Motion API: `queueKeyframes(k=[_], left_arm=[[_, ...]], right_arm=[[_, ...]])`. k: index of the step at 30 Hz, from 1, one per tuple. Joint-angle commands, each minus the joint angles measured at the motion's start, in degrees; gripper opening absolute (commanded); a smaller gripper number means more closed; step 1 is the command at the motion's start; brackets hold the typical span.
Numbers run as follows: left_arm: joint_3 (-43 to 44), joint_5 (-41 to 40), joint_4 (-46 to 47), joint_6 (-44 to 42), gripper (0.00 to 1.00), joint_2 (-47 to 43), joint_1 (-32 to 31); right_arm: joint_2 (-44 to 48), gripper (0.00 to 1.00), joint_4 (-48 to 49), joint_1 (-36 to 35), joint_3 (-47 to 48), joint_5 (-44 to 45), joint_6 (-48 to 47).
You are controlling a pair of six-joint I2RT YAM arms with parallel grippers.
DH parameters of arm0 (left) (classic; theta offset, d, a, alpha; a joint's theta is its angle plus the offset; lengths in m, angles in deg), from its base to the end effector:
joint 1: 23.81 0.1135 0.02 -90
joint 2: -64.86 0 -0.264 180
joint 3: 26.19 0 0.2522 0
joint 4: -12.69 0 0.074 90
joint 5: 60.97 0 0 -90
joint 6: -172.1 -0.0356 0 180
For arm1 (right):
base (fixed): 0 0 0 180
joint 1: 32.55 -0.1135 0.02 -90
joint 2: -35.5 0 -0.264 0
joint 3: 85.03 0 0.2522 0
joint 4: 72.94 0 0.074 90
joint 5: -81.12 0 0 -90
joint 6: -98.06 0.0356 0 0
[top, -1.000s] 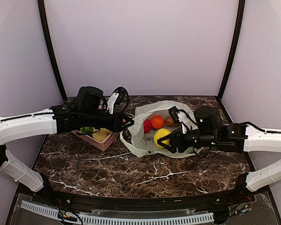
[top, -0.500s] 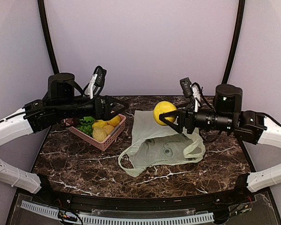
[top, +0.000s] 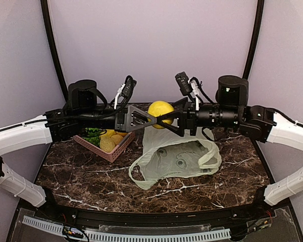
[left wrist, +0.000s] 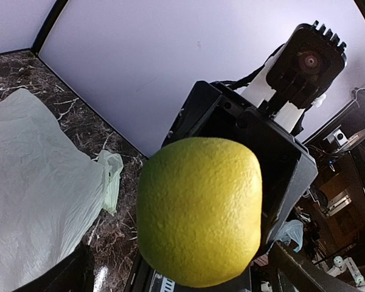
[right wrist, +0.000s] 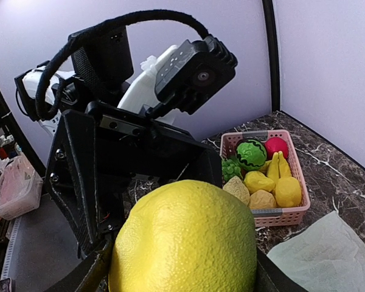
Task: Untie the knot of the plastic bag and take out the fruit
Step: Pass from the right arm to the left
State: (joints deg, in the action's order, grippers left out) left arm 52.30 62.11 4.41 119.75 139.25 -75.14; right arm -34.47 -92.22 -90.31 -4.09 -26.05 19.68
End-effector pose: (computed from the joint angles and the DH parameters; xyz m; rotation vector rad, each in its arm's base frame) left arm 0.1748 -0.2495 0.3782 0.7258 1.7720 -1.5935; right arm 0.1426 0.2459 0.3939 -0.9394 1.5945 1.1307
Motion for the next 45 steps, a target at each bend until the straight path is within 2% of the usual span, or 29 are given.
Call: queueKeyframes(k=[1,9,11,28,30,33,36,38,45], left_arm=[[1.5,4.2,6.9,3.5,0.99,0.1,-0.4],[0.8,4.4,11.7,6.1,0.99,1.0,-0.4],[0.8,4.5,12.3,6.3,0.95,1.1,-0.4],[-0.2,5.7,13.8,7.1,0.48,1.8,-0.4],[-0.2,5.8,13.8,7.1,0.41,1.9,-0.4],[-0.2,5.7,13.8,7.2,0.36,2.0,-0.4],[-0.3,5.4,13.5,7.0,0.34,2.0,-0.4],[-0.1,4.3,12.2,6.0,0.33,1.4,-0.4],[4.9,-2.6,-7.0,-4.6,0.33,-2.3,2.9]], right_arm=[[-0.9,0.66,1.7,-0.3,2.3,-4.4,-1.5],[-2.3,0.66,1.1,-0.3,2.9,-6.6,-1.5],[-2.5,0.66,1.0,-0.3,3.0,-6.8,-1.6],[-2.8,0.70,0.2,-0.3,3.0,-5.4,-2.3],[-2.6,0.73,0.3,-0.3,2.8,-4.8,-2.3],[-2.2,0.78,0.4,-0.3,2.5,-4.3,-2.4],[-1.9,0.92,0.4,-0.3,2.3,-3.8,-2.3],[-1.4,0.98,0.4,-0.3,2.0,-2.9,-2.2],[4.4,0.99,1.2,-0.2,-1.9,8.5,-1.3]])
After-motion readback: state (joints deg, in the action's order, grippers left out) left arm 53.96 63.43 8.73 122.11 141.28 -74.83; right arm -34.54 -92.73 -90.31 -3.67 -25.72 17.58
